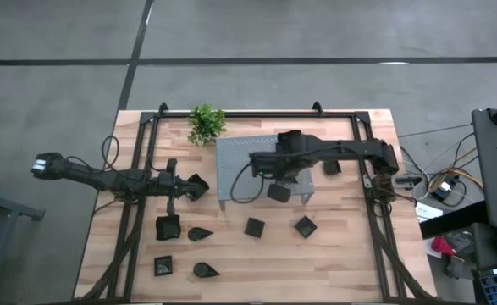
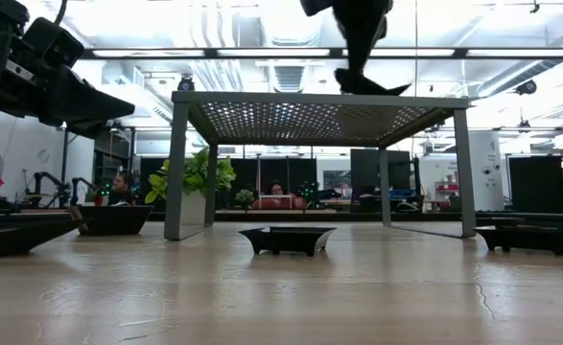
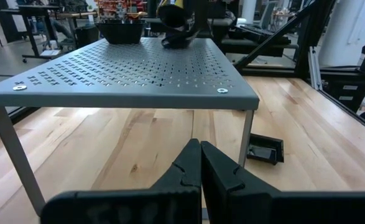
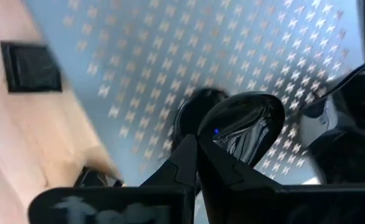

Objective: Pick & Place Mini shaped plates
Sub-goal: Stack the black drop-shaped plate on top of the black drop-shaped plate on the shelf

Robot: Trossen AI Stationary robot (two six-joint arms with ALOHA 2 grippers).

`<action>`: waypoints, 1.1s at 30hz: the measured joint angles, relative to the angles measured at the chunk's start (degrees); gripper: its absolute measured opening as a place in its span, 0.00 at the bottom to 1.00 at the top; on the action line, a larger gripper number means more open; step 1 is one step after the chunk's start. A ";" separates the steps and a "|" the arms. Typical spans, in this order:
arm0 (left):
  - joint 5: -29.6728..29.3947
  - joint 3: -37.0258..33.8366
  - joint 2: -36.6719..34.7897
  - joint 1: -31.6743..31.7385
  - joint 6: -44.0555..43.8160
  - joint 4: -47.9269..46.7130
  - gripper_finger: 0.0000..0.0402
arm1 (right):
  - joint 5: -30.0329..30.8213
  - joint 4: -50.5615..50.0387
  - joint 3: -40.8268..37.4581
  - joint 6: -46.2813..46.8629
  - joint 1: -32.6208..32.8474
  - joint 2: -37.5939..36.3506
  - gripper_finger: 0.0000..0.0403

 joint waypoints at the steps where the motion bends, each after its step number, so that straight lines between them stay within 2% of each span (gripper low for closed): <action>1: 0.00 0.00 0.00 0.01 0.00 0.00 0.00 | 0.01 -0.01 0.79 -0.11 -0.07 0.56 0.02; 7: 0.00 0.00 -0.01 0.01 0.00 0.00 0.00 | -1.38 -0.02 2.93 -0.98 -0.53 2.04 0.02; 18: 0.01 0.00 0.00 0.00 0.00 -0.02 0.00 | -7.37 -0.02 1.19 9.44 -2.67 0.95 0.02; 24: 0.00 0.00 -0.01 0.01 0.00 -0.02 0.00 | -7.48 -0.02 1.19 11.75 -3.92 0.91 0.02; 33: 0.01 0.00 0.00 0.02 0.00 -0.02 0.00 | -5.56 -0.02 1.17 4.45 -3.73 -0.37 0.02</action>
